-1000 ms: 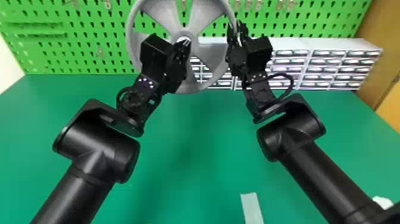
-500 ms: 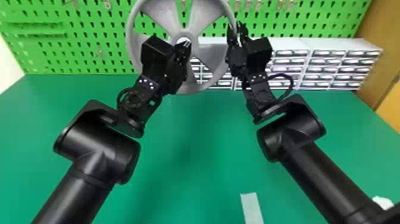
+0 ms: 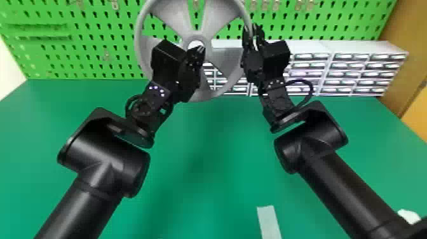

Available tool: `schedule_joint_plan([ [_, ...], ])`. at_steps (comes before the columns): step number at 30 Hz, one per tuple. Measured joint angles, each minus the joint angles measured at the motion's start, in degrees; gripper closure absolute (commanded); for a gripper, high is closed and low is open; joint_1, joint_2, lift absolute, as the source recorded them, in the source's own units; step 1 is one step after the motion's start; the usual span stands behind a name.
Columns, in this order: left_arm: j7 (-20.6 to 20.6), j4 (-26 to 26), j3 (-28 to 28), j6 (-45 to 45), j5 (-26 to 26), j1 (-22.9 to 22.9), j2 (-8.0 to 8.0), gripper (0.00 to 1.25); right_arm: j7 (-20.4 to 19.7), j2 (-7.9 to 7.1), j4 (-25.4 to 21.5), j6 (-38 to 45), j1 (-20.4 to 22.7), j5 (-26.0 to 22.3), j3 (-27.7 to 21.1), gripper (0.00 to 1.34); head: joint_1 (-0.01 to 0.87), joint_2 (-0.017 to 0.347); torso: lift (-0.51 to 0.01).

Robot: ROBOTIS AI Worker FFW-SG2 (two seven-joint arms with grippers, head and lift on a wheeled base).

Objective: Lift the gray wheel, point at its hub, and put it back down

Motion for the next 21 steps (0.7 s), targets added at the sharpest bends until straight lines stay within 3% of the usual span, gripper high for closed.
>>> schedule_joint_plan([
  [21,-3.09,-10.67,5.17,1.8,2.75,7.43,0.33,1.22,0.0,-0.25,-0.79,0.82,0.72,0.29,-2.11,1.32,0.692,0.048,-0.088],
])
